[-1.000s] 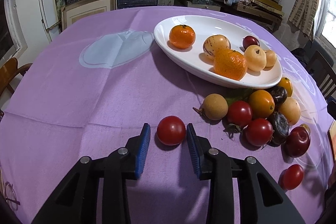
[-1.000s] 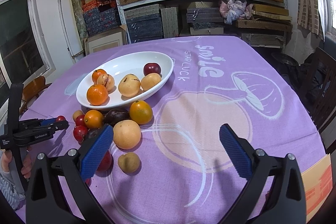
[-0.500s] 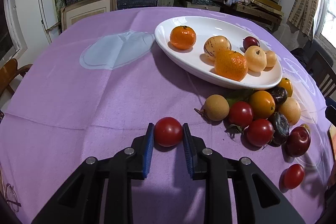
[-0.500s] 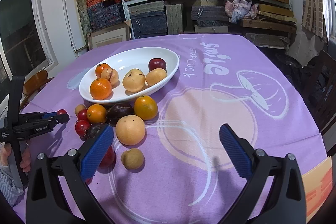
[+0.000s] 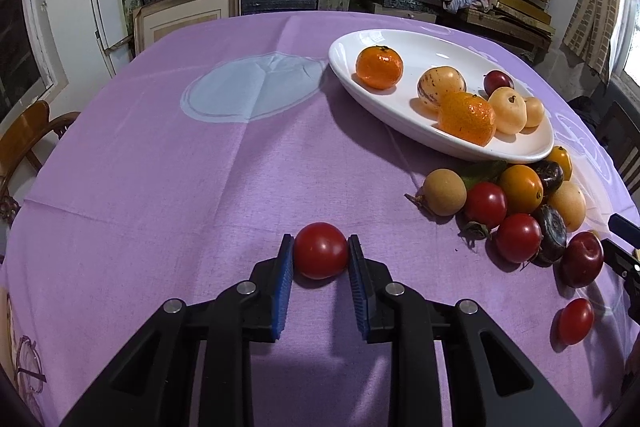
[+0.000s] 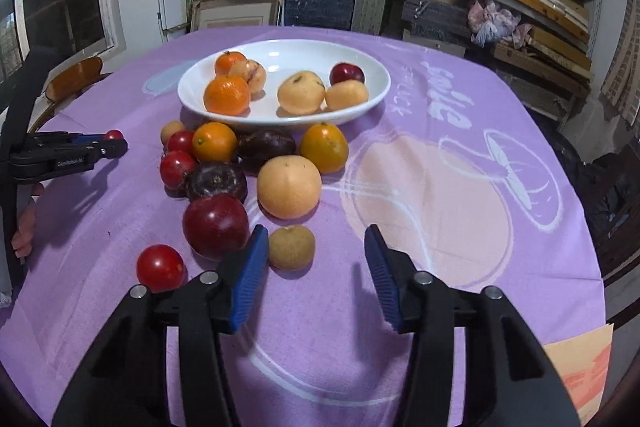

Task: Organize fruits
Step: 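Grasp a small brown round fruit with the right gripper, then carry the tomato and brown fruit onto the white plate and open both grippers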

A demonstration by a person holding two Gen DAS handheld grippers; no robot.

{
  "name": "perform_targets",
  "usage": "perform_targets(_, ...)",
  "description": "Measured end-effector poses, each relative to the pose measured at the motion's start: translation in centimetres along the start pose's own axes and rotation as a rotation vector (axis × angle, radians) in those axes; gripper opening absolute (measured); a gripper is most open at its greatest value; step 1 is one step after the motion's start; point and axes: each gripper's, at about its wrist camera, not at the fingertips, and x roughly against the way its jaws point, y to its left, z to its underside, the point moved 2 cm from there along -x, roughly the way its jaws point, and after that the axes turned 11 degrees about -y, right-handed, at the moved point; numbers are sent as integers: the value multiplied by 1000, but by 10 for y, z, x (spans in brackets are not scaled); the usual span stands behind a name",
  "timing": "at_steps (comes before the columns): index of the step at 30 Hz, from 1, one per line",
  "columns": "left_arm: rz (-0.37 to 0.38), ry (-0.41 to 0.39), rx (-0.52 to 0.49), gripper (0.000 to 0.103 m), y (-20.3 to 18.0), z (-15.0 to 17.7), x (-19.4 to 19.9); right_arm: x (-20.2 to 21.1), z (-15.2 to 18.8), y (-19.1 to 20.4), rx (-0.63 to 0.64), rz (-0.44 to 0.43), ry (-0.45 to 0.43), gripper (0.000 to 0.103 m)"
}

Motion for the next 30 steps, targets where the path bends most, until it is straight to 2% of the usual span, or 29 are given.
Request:
perform_targets(11, -4, 1, -6, 27, 0, 1, 0, -9, -1, 17, 53, -21, 25, 49)
perform_targets(14, -5, 1, -7, 27, 0, 1, -1, -13, -1, 19, 45, -53, 47, 39)
perform_targets(15, -5, 1, -7, 27, 0, 1, -1, -15, 0, 20, 45, -61, 57, 33)
perform_targets(16, -6, 1, -8, 27, 0, 1, -1, -17, 0, 20, 44, -63, 67, 32)
perform_targets(21, -5, 1, -7, 27, 0, 1, -1, -21, 2, 17, 19, -77, 91, 28)
perform_targets(30, 28, -7, 11, 26, 2, 2, 1, -14, 2, 10, -9, -68, 64, 28)
